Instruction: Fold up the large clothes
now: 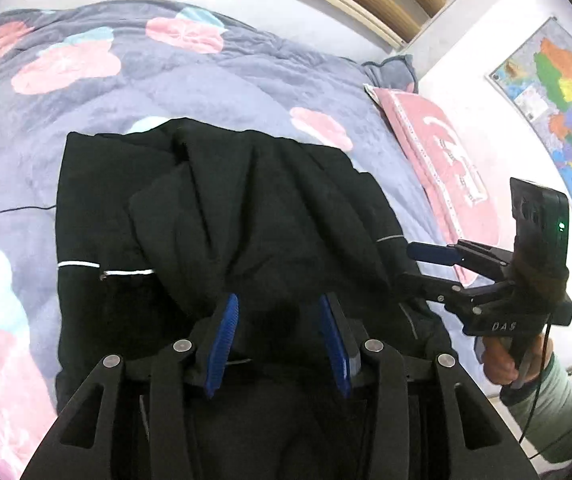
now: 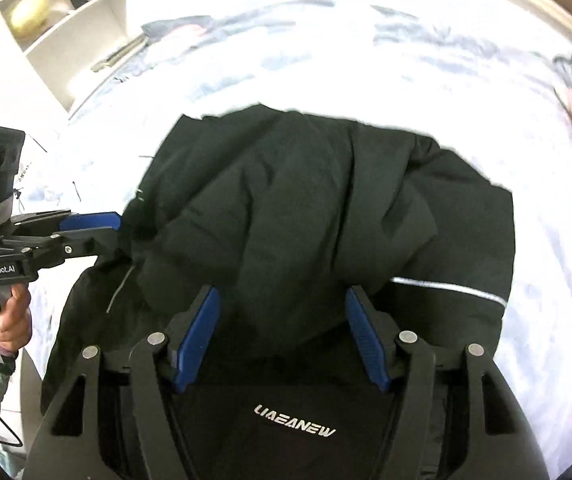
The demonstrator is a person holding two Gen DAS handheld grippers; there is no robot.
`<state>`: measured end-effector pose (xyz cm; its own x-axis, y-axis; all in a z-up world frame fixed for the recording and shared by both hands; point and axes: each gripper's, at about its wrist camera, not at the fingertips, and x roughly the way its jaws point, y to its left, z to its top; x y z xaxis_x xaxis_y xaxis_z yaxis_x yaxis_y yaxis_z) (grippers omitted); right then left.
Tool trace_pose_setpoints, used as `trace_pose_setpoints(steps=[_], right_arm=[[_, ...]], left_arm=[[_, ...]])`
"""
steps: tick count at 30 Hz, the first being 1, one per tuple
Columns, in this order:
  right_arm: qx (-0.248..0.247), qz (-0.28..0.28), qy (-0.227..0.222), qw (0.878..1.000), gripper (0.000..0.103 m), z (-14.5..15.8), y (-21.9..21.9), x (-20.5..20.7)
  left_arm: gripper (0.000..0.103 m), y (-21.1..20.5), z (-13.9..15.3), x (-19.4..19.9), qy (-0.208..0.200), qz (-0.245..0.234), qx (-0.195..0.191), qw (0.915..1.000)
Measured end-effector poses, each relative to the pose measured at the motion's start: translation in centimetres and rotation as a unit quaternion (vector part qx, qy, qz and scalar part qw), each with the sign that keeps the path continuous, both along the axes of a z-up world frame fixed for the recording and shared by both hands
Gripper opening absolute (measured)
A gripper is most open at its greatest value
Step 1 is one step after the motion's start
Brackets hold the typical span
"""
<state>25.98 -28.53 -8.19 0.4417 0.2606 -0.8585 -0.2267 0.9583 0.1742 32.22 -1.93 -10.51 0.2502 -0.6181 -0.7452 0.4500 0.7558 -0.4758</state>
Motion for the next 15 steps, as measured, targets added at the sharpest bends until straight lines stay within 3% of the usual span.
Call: trace_pose_setpoints(steps=[3, 5, 9, 12, 15], right_arm=[[-0.018, 0.008, 0.019, 1.000, 0.066, -2.3, 1.4, 1.1], [-0.021, 0.018, 0.042, 0.999, 0.054, -5.1, 2.3, 2.4], [-0.008, 0.012, 0.084, 0.996, 0.053, -9.2, 2.2, 3.0], [-0.003, 0.012, 0.074, 0.997, 0.053, -9.3, 1.9, 2.8], [-0.007, 0.012, 0.064, 0.998, 0.053, -9.6, 1.8, 2.6]], left_arm=[[0.044, -0.2, -2.5, 0.9, 0.024, 0.008, 0.010, 0.9996], [0.044, -0.4, -5.5, 1.6, 0.055, 0.016, 0.020, 0.9981], [0.044, -0.3, -9.7, 2.9, 0.099, 0.029, 0.019, 0.9944], [0.044, 0.0, -10.1, 2.9, 0.095, 0.029, 0.009, 0.9950], [0.044, -0.4, -10.0, 2.1, 0.066, 0.020, 0.026, 0.9973]])
